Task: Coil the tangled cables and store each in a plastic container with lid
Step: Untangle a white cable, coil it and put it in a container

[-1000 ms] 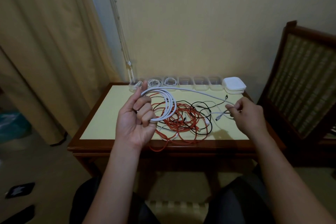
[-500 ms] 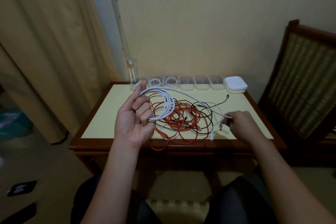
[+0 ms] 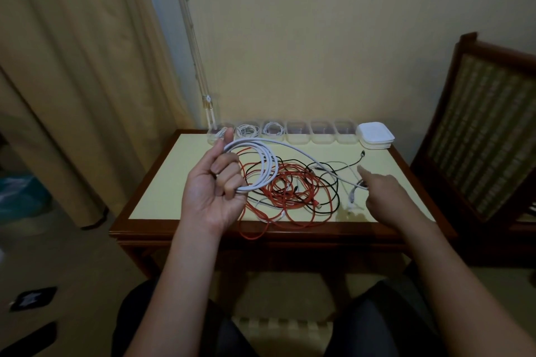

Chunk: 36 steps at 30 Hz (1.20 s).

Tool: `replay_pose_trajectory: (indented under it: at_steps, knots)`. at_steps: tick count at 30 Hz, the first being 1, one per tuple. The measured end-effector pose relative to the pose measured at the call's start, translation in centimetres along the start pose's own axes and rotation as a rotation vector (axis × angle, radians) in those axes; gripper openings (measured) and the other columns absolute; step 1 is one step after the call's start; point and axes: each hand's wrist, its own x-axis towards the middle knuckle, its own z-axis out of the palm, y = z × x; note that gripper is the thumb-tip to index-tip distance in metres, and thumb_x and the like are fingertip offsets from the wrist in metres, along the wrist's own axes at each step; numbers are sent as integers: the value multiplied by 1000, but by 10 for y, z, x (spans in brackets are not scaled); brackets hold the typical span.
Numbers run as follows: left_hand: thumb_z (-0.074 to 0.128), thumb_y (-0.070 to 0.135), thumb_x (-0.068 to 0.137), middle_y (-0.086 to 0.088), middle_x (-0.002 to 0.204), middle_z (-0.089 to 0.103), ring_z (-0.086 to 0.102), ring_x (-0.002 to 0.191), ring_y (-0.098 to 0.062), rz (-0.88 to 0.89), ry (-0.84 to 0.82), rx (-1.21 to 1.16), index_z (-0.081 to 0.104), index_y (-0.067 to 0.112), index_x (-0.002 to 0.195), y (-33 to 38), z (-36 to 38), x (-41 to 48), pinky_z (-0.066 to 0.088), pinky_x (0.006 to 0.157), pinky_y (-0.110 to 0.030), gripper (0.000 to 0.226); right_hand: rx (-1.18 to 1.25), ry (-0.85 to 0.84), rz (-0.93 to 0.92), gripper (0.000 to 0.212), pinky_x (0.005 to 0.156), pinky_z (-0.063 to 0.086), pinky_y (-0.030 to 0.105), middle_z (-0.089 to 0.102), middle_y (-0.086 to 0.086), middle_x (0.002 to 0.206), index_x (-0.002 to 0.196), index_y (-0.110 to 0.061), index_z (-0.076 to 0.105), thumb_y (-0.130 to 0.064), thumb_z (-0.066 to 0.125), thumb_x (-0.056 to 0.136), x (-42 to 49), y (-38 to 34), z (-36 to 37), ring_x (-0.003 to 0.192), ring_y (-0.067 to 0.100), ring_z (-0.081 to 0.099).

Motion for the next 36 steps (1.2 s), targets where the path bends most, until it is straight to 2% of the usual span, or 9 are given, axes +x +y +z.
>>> replay_pose_trajectory:
  at_steps: [2,4,12,17,22,25,28,31,36]
  knots:
    - [50,22,100,8,52,33,12,40,-5,-4,5,8,71,11,107,-1,1,0,17,31,-22,25,83,45,-19,45,78,43,35,62,9,108,133,-12,61,-1,49,91,1,3,-1,104,32,57]
    - [49,23,101,8,52,33,12,40,-5,-11,15,12,71,11,107,-1,1,0,17,31,-22,25,112,87,-24,25,77,43,34,60,5,99,117,-13,69,-15,57,96,-1,3,-3,98,29,58]
    - [53,22,96,9,54,30,12,39,-6,-14,63,59,70,15,112,-5,0,-2,15,32,-21,25,86,428,51,43,62,41,36,70,5,86,133,-23,54,-23,67,93,-14,-8,-21,85,37,64]
    - [51,23,100,8,54,30,23,31,-9,3,106,120,70,16,113,-6,4,-2,15,30,-20,24,196,405,161,14,54,30,34,51,0,63,79,-17,49,-13,62,84,-19,-11,-24,66,32,46]
    - [50,22,101,8,53,29,22,30,-8,18,137,172,70,15,112,-8,7,-3,14,29,-18,24,3,476,316,17,54,35,32,47,3,55,76,-17,56,-4,62,85,-28,-6,-20,55,28,45]
    - [54,20,97,8,53,28,21,30,-8,20,159,206,70,13,113,-13,10,-3,13,29,-17,25,-174,424,345,13,69,40,36,61,5,81,97,-19,68,-11,68,87,-33,0,-17,77,28,55]
    - [54,21,97,8,53,28,21,30,-7,14,172,226,71,13,111,-18,11,-3,13,30,-16,23,-215,280,421,32,90,40,43,56,8,121,116,-29,70,-50,64,92,-35,3,-14,111,30,48]
    - [54,20,97,8,52,28,21,30,-7,10,176,254,71,13,108,-22,13,-2,12,30,-16,22,-55,239,335,30,95,32,44,58,2,130,105,-35,75,-57,57,95,-39,-2,-16,122,27,46]
    - [58,19,89,8,52,28,21,29,-7,-8,167,270,70,12,107,-28,16,-2,12,30,-16,23,723,19,77,20,80,48,32,75,0,87,77,-22,71,-37,78,85,-53,-18,-32,92,24,68]
